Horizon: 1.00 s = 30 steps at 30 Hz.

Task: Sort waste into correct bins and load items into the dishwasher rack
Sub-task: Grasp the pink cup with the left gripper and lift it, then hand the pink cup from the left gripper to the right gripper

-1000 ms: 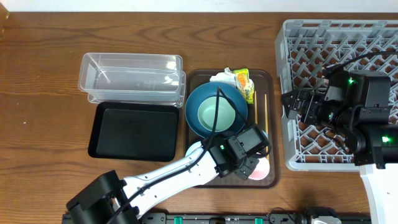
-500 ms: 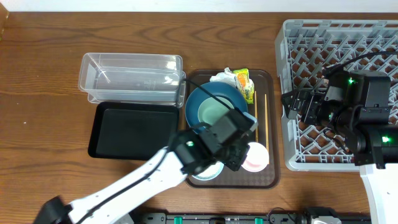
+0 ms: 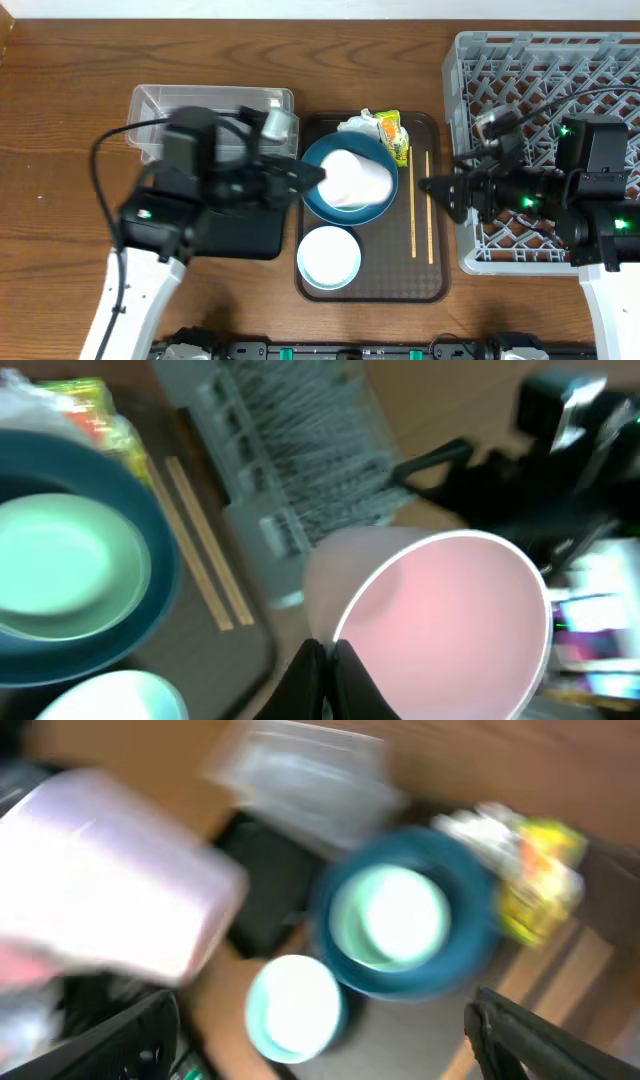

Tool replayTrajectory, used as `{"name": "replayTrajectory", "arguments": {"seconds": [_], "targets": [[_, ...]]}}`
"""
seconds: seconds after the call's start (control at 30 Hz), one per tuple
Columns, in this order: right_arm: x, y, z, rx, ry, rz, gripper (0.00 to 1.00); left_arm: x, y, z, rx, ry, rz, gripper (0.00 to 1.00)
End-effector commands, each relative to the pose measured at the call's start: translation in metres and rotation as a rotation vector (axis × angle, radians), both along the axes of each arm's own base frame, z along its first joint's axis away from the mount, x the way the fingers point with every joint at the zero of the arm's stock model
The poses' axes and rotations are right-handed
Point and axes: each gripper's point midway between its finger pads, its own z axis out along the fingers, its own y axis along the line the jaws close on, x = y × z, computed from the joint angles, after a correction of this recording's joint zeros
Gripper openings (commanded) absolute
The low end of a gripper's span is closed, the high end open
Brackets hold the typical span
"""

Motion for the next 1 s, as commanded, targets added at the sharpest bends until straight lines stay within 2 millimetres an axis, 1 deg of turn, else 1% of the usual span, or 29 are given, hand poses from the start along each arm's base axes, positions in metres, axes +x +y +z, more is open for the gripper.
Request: {"name": "replayTrajectory", "arguments": {"seconds": [0.0, 0.07, 0.13, 0.27, 0.3, 0.4, 0.43, 0.53, 0.63, 0.67, 0.7, 0.8, 0.9, 0.93, 0.97], "targets": [[-0.029, 0.027, 0.045, 0.185, -0.197, 0.284, 0.9, -0.025, 0.009, 0.039, -0.236, 0.042, -0.184, 0.06], [-0.036, 0.035, 0.054, 0.233, -0.225, 0.342, 0.91, -0.024, 0.018, 0.045, -0.283, 0.051, -0.195, 0.06], [-0.043, 0.046, 0.061, 0.266, -0.254, 0.409, 0.91, -0.024, 0.022, 0.047, -0.306, 0.058, -0.2, 0.06], [-0.047, 0.067, 0.068, 0.277, -0.259, 0.47, 0.89, -0.024, 0.022, 0.047, -0.309, 0.061, -0.207, 0.06], [-0.046, 0.073, 0.068, 0.267, -0.255, 0.466, 0.89, -0.025, 0.022, 0.047, -0.31, 0.061, -0.207, 0.06], [-0.032, 0.087, 0.063, 0.208, -0.236, 0.393, 0.88, -0.026, 0.022, 0.048, -0.314, 0.061, -0.212, 0.06], [-0.029, 0.091, 0.061, 0.19, -0.24, 0.38, 0.89, -0.026, 0.022, 0.048, -0.316, 0.062, -0.215, 0.06], [-0.037, 0.109, 0.064, 0.195, -0.282, 0.439, 0.93, -0.026, 0.022, 0.048, -0.316, 0.063, -0.214, 0.06], [-0.038, 0.12, 0.061, 0.189, -0.289, 0.463, 0.93, -0.026, 0.022, 0.048, -0.317, 0.065, -0.214, 0.06], [-0.036, 0.124, 0.057, 0.181, -0.279, 0.465, 0.92, -0.026, 0.022, 0.048, -0.317, 0.069, -0.213, 0.06], [-0.035, 0.125, 0.055, 0.181, -0.274, 0.468, 0.87, -0.026, 0.022, 0.048, -0.317, 0.069, -0.213, 0.06], [-0.035, 0.129, 0.052, 0.188, -0.26, 0.484, 0.71, -0.026, 0.022, 0.048, -0.317, 0.069, -0.213, 0.06], [-0.036, 0.126, 0.056, 0.188, -0.272, 0.477, 0.54, -0.026, 0.022, 0.048, -0.316, 0.068, -0.213, 0.06], [-0.035, 0.124, 0.057, 0.186, -0.28, 0.467, 0.54, -0.026, 0.022, 0.048, -0.316, 0.067, -0.212, 0.13], [-0.033, 0.12, 0.059, 0.18, -0.288, 0.449, 0.53, -0.025, 0.022, 0.048, -0.315, 0.067, -0.21, 0.33]]}}
